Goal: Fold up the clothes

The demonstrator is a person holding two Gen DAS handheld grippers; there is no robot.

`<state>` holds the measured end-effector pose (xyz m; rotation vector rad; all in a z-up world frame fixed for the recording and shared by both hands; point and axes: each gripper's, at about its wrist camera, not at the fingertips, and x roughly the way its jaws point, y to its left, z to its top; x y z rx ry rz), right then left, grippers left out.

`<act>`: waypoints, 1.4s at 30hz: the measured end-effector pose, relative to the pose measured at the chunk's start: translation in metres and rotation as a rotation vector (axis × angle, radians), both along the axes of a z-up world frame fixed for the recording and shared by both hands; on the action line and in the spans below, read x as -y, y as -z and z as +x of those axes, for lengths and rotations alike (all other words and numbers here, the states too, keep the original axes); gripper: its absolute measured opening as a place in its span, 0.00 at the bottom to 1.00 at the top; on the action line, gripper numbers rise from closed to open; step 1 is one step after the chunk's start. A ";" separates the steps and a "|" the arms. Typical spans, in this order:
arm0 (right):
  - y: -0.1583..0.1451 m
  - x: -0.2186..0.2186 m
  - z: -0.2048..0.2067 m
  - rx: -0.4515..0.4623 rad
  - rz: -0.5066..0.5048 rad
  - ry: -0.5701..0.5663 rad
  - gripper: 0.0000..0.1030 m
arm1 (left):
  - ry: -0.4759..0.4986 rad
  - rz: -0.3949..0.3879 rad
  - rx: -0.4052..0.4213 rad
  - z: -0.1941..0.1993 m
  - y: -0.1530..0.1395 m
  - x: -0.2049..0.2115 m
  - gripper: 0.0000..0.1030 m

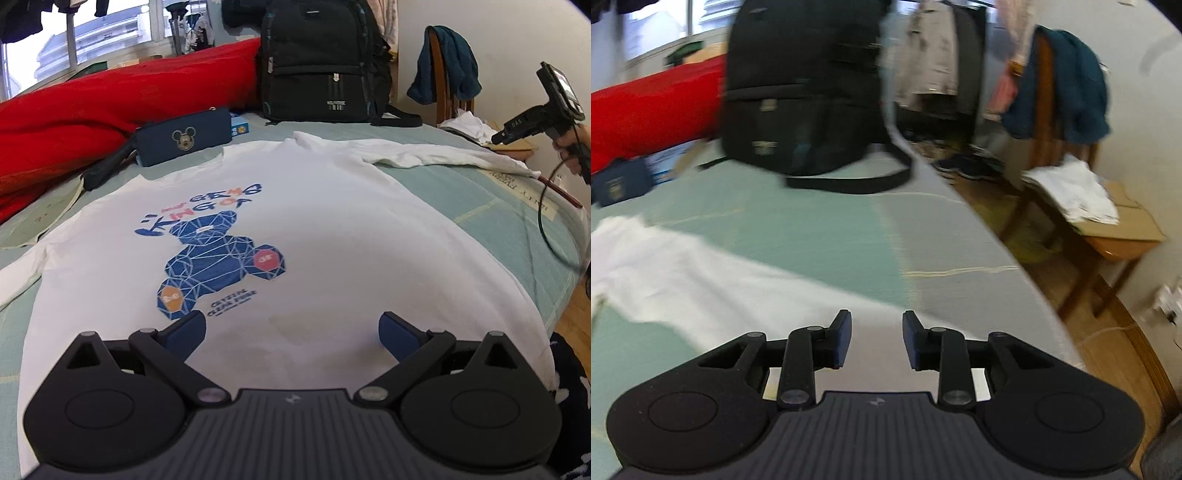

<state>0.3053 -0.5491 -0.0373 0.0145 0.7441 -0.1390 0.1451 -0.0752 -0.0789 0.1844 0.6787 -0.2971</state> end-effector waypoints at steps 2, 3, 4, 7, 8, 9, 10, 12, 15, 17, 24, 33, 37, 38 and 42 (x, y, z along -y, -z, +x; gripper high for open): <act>0.006 0.015 0.010 -0.008 -0.015 0.002 0.34 | 0.002 0.006 -0.005 0.002 0.000 0.005 0.97; 0.010 0.019 0.015 -0.017 -0.027 -0.013 0.34 | 0.004 0.008 -0.009 0.003 0.000 0.008 0.97; 0.013 0.024 0.021 -0.027 -0.039 -0.028 0.36 | 0.005 0.011 -0.013 0.004 0.000 0.011 0.97; 0.028 0.026 0.038 -0.076 -0.122 -0.085 0.43 | 0.019 0.024 -0.022 0.007 0.003 0.019 0.97; 0.034 0.027 0.044 -0.090 -0.145 -0.099 0.44 | 0.024 0.029 -0.025 0.007 0.004 0.022 0.97; 0.039 0.029 0.049 -0.111 -0.155 -0.113 0.46 | 0.029 0.035 -0.027 0.007 0.005 0.025 0.97; 0.042 0.032 0.049 -0.110 -0.152 -0.132 0.46 | 0.033 0.037 -0.029 0.008 0.005 0.028 0.97; 0.045 0.037 0.047 -0.104 -0.135 -0.158 0.47 | 0.041 0.038 -0.034 0.010 0.007 0.031 0.97; 0.046 0.042 0.040 -0.091 -0.099 -0.186 0.46 | 0.044 0.035 -0.038 0.012 0.008 0.035 0.97; 0.047 0.044 0.034 -0.086 -0.074 -0.205 0.47 | 0.047 0.035 -0.040 0.013 0.009 0.037 0.97; 0.037 0.035 0.029 -0.051 -0.103 -0.189 0.06 | 0.048 0.042 -0.036 0.012 0.009 0.039 0.97; 0.014 0.027 0.047 0.027 -0.202 -0.082 0.07 | 0.054 0.046 -0.034 0.012 0.008 0.040 0.97; 0.011 0.034 0.050 0.017 -0.196 0.017 0.17 | 0.056 0.044 -0.029 0.011 0.007 0.037 0.97; 0.009 0.036 0.046 0.030 -0.165 0.023 0.19 | 0.054 0.041 -0.030 0.011 0.007 0.037 0.97; 0.005 0.048 0.035 0.040 -0.078 0.070 0.36 | 0.051 0.026 -0.035 0.011 0.008 0.035 0.97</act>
